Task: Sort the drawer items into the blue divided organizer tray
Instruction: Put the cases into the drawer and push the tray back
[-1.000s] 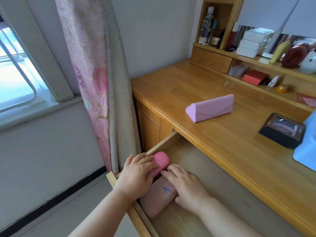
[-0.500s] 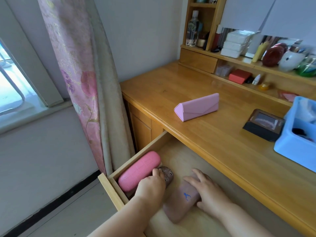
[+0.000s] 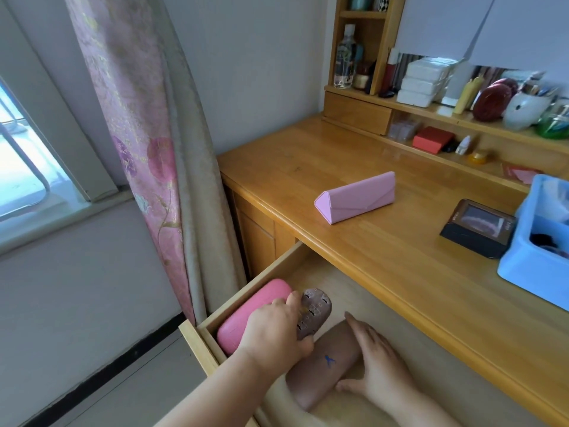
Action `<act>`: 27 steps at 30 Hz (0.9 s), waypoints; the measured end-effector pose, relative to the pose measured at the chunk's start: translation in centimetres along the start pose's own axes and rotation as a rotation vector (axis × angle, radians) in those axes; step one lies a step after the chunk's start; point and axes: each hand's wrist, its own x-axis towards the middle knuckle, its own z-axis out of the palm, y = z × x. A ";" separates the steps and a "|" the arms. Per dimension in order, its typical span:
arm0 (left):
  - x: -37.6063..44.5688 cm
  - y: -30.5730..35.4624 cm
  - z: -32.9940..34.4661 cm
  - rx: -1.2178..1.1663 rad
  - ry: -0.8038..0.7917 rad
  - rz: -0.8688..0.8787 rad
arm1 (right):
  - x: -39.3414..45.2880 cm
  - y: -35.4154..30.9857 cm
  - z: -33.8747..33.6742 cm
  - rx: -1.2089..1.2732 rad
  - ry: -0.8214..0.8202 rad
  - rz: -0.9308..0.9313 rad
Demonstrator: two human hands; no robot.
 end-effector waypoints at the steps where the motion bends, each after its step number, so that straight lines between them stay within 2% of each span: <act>1: -0.2 -0.2 -0.2 0.005 -0.010 -0.001 | 0.5 -0.7 0.3 0.037 -0.014 0.008; 4: -1.0 -0.7 0.4 0.032 -0.036 -0.008 | 1.9 -3.3 1.6 0.098 -0.020 0.000; 9: -1.3 -1.1 1.6 0.089 0.036 -0.017 | 3.1 -5.1 3.1 0.101 0.030 0.052; 12: -1.3 -1.2 2.4 0.166 0.048 0.010 | 3.0 -4.7 2.1 0.119 -0.027 0.051; 15: -1.4 -1.0 2.9 0.184 0.046 -0.012 | 2.0 -4.5 -0.4 0.050 -0.044 -0.037; 18: -1.2 -0.5 1.8 0.128 0.073 0.033 | 0.5 -5.1 -4.2 0.017 0.141 -0.238; 21: 1.7 0.5 -2.0 -0.095 0.315 0.119 | -0.3 -5.2 -9.0 0.032 0.436 -0.341; 23: 5.4 1.6 -4.8 -0.216 0.464 0.179 | 0.1 -4.3 -11.6 0.030 0.549 -0.305; 25: 9.6 3.0 -7.2 -0.295 0.460 0.175 | 1.1 -3.0 -13.1 0.084 0.528 -0.193; 27: 13.9 4.2 -8.5 -0.371 0.348 0.103 | 1.9 -1.6 -13.2 0.212 0.449 -0.123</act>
